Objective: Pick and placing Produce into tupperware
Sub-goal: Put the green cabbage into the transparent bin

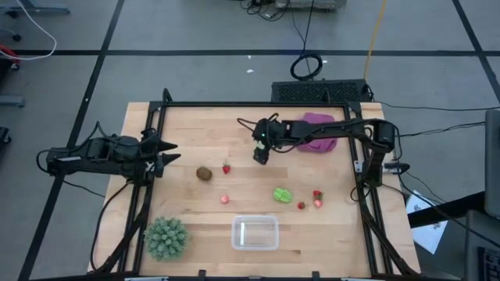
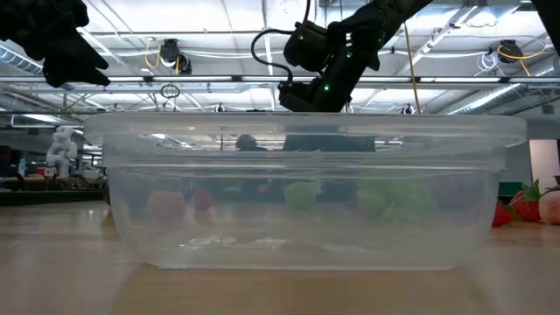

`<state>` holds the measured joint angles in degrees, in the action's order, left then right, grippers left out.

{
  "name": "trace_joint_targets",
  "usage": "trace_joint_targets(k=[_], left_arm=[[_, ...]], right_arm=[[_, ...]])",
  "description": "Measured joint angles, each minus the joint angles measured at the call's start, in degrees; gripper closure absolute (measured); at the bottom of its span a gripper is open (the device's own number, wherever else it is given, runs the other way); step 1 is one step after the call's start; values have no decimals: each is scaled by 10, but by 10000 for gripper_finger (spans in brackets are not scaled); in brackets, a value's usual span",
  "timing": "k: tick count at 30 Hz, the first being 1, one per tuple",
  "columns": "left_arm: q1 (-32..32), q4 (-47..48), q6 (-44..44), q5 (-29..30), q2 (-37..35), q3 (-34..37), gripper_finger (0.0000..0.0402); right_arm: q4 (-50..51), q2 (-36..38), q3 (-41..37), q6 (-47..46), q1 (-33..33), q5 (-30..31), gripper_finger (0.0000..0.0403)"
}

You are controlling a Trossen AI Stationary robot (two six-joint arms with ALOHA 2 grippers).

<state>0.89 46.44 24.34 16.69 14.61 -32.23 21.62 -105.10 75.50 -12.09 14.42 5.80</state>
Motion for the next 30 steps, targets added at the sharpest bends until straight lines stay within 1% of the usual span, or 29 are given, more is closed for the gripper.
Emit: trace_joint_targets(k=[8,10,13,14,20,30], left_arm=[[0,0,0,0,0,0,190],[0,0,0,0,0,0,190],[0,0,1,0,0,0,190],[0,0,1,0,0,0,190],[0,0,2,0,0,0,190],[0,0,2,-1,0,0,190]], right_arm=[[-1,0,0,-95,18,-9,98],[-2,0,0,-135,21,-35,98],[-2,0,0,-178,27,-96,98],[-2,0,0,-181,29,-106,98],[-6,0,0,-163,36,-116,98],[16,0,0,-144,43,-117,98]])
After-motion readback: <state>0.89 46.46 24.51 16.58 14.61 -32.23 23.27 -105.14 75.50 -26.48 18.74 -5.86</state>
